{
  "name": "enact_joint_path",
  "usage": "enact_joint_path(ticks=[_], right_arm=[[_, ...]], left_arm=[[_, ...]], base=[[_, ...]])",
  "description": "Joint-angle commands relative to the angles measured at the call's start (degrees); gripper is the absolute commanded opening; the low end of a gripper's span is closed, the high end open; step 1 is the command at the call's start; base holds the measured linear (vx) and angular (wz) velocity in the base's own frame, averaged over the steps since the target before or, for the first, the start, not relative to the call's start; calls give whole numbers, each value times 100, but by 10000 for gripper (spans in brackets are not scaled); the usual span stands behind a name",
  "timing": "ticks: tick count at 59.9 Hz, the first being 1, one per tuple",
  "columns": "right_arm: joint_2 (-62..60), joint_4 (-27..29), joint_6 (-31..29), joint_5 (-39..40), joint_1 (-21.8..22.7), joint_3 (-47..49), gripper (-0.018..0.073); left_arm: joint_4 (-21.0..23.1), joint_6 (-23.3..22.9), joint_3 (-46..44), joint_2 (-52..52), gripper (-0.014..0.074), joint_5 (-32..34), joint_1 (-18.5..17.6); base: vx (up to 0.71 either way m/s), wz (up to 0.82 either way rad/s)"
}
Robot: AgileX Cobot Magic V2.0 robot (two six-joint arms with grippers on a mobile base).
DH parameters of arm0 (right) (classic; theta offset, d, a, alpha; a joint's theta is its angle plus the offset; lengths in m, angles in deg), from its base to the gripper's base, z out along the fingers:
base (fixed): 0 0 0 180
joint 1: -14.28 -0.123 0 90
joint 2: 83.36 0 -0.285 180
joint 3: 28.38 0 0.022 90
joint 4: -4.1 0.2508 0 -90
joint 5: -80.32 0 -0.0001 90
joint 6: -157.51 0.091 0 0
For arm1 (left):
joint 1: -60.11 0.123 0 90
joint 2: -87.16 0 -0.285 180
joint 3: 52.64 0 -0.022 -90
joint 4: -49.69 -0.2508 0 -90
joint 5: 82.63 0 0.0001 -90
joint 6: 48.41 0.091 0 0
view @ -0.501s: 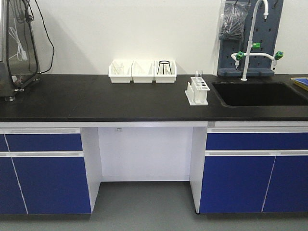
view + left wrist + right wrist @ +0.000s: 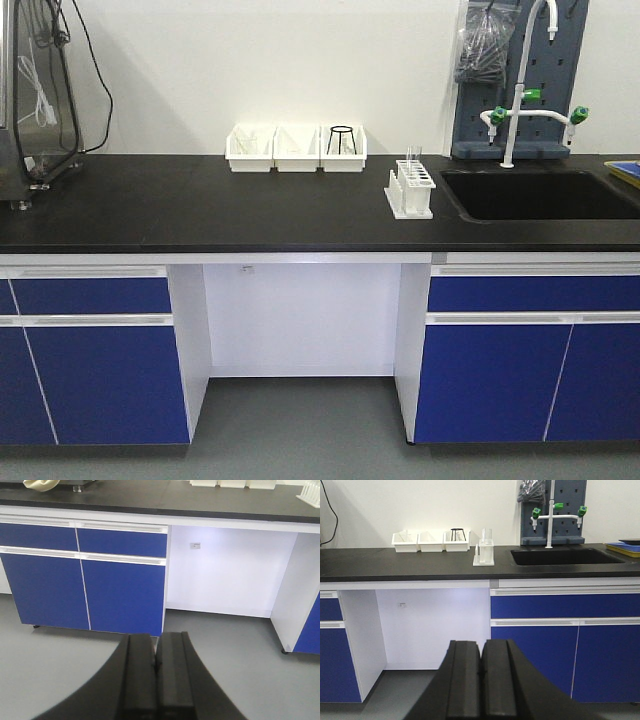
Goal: Flip and reinsert test tube from rack
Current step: 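Drive the base toward the white test-tube rack on the bench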
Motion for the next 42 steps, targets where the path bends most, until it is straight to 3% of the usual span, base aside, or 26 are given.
enact_joint_path(ticks=[1, 23, 42], right_arm=[[-40, -11, -47, 466, 14, -2, -12], [-40, -11, -47, 466, 14, -2, -12], [-40, -11, -47, 466, 14, -2, -12]], left_arm=[[21, -1, 11, 17, -6, 503, -21], [21, -1, 11, 17, -6, 503, -21], [21, -1, 11, 17, -6, 503, -21]], base=[[0, 0], [5, -2], [28, -2]])
